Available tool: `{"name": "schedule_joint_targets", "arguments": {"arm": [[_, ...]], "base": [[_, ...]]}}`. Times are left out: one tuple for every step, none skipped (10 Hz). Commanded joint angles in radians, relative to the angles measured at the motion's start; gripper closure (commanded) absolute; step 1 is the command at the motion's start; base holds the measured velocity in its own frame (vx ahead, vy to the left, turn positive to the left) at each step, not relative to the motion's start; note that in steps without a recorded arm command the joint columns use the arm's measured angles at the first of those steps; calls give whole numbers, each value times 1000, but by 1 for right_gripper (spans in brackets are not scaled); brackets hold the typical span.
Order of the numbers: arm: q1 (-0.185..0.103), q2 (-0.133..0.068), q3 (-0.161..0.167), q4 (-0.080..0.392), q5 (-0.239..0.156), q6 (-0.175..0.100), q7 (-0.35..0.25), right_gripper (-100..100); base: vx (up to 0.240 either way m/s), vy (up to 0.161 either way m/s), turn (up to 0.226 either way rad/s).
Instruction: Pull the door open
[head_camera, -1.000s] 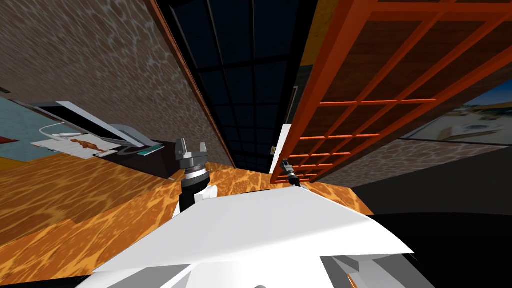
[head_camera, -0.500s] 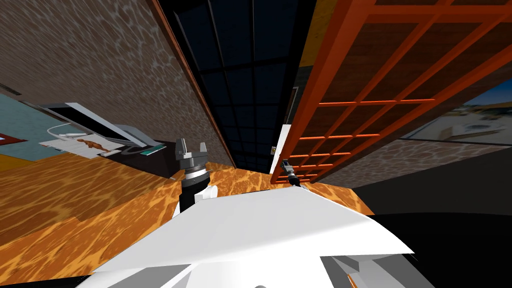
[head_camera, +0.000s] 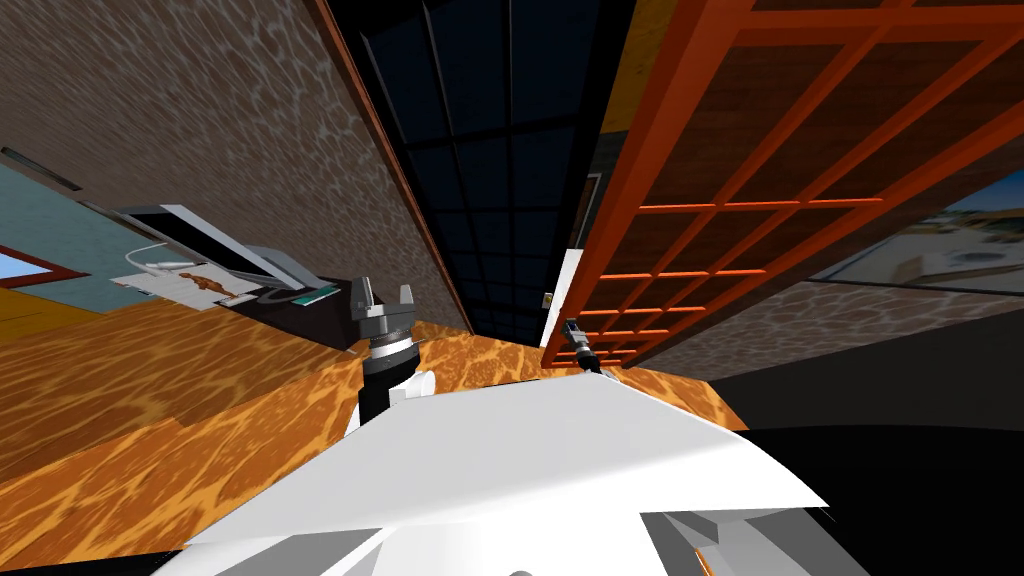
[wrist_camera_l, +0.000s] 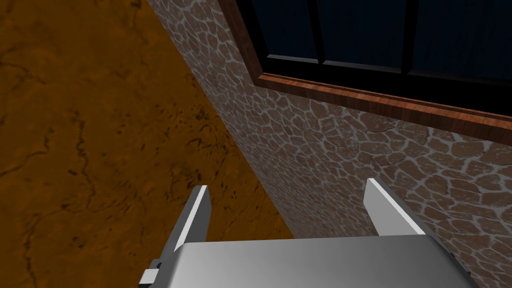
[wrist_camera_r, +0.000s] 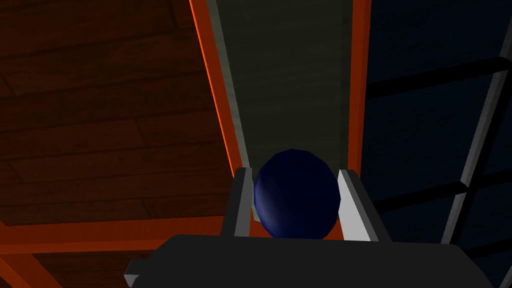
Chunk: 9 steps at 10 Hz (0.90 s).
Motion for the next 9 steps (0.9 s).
{"name": "schedule_joint_targets", "arguments": {"arm": [[0, 1, 5, 0, -10, -2, -37, 100], [0, 0, 8, 0, -18, -2, -64, 100], [0, -1, 11, 0, -27, -1, -94, 100], [0, -1, 14, -1, -35, -1, -121, 100], [1, -2, 18, -1, -44, -1, -149, 100], [1, -2, 18, -1, -44, -1, -155, 100], [1, -3, 21, -2, -53, 0, -186, 100], [1, -4, 25, -2, -63, 0, -215, 100], [1, -4, 25, -2, -63, 0, -220, 100]], "base": [[-30, -15, 44], [-33, -16, 48], [-41, -18, 69], [-44, -27, 63], [-37, -20, 55], [-23, -10, 22], [-26, -9, 37], [-37, -16, 57], [-27, -16, 32]]}}
